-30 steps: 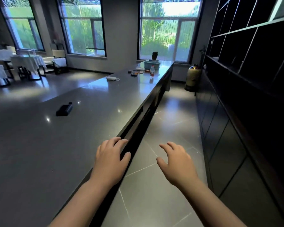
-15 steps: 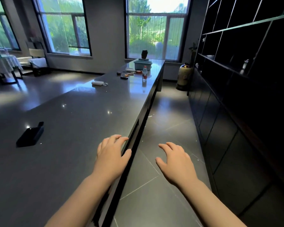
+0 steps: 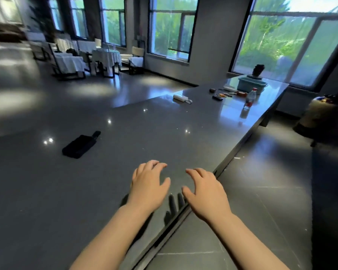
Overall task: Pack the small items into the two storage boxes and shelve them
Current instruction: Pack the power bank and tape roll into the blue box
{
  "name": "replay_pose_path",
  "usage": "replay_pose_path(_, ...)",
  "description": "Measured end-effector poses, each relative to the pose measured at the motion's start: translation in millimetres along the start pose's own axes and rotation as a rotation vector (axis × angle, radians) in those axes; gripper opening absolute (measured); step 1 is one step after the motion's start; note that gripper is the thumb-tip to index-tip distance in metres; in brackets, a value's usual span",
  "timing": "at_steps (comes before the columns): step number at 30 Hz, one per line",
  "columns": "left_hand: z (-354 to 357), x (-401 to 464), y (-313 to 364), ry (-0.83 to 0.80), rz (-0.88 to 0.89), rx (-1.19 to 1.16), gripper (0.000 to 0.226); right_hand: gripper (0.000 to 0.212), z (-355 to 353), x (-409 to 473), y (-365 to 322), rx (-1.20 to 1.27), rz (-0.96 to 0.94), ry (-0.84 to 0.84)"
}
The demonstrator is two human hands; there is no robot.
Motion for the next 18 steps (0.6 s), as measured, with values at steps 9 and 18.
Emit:
replay_pose_path(9, -23, 81, -144, 0.084, -0.350, 0.144, 0.045, 0.052, 65, 128, -51, 0.070, -0.239, -0.122)
replay_pose_path(18, -46, 193, -308, 0.112, -0.649, 0.362, 0.063, 0.049, 109, 213, -77, 0.152, -0.251, -0.159)
Point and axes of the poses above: each hand's wrist, its own x-axis towards the middle knuckle, its own z-axis out of the palm, y = z × x, the point moved 9 cm from there along x, towards the middle knuckle, and after that the axes turned 8 degrees about -z, right-handed, at the moved point
